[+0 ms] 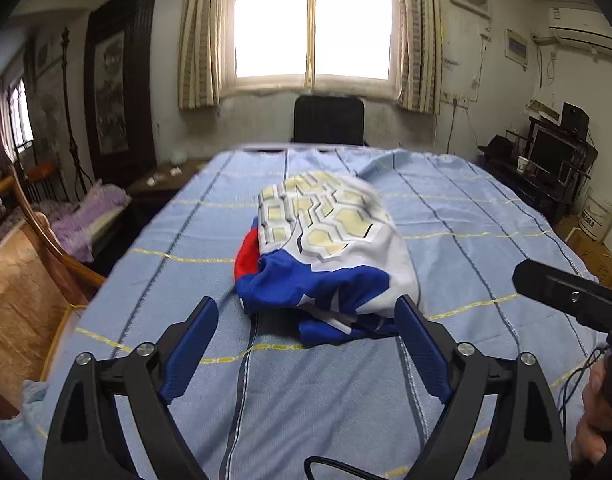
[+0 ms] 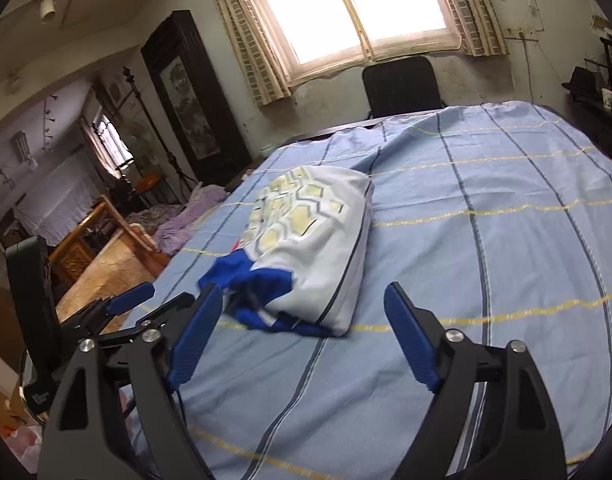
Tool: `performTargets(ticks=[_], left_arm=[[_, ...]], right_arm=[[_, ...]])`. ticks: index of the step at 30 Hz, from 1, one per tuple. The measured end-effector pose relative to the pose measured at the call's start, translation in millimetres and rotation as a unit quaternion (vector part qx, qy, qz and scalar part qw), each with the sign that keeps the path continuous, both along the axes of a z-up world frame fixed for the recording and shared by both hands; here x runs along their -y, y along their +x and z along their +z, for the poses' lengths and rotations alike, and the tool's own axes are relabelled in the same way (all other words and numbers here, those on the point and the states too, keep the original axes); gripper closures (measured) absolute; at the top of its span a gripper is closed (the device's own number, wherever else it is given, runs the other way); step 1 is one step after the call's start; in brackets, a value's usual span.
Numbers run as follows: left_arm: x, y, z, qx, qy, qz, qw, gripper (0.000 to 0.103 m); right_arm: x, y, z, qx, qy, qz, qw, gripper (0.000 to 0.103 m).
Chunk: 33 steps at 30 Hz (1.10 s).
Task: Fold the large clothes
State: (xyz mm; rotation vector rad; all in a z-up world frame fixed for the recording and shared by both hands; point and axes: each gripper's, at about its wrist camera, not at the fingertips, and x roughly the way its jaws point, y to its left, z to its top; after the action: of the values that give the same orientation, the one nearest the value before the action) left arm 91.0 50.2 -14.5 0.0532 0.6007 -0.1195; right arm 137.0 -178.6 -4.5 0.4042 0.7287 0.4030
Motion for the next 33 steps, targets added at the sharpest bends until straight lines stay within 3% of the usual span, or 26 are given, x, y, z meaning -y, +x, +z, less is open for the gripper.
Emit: performTargets(ticks=[3, 7, 16, 25, 33], left_arm=[[5.8, -28.5, 11.8, 0.023, 0.000, 0.003, 0.9997, 0.007], [10.6, -67.8, 27.0, 0.045, -0.007, 0.003, 0.9989, 0.004], [23.1, -128.2, 37.3, 0.091, 0.019, 0.002, 0.9957, 0.004], [23.7, -124.2, 30.6, 0.082, 0.018, 0.004, 0.9964, 0.004], [12.2, -68.3, 10.7, 0.038, 0.016, 0.015, 0.9990, 0.004]], right_arm=[[3.7, -21.9, 6.6, -0.001, 0.011, 0.005, 1.000, 0.021], [4.7, -54.8, 21.0, 0.013, -0.009, 0.002, 1.000, 0.021], [-11.7, -134.3, 61.0, 0.109, -0.094, -0.010, 0.990, 0.012], [-14.5, -144.6, 61.1, 0.111, -0.090, -0.009, 0.990, 0.011], [-20.8, -103.4, 38.8, 0.070, -0.084, 0.008, 0.994, 0.011]])
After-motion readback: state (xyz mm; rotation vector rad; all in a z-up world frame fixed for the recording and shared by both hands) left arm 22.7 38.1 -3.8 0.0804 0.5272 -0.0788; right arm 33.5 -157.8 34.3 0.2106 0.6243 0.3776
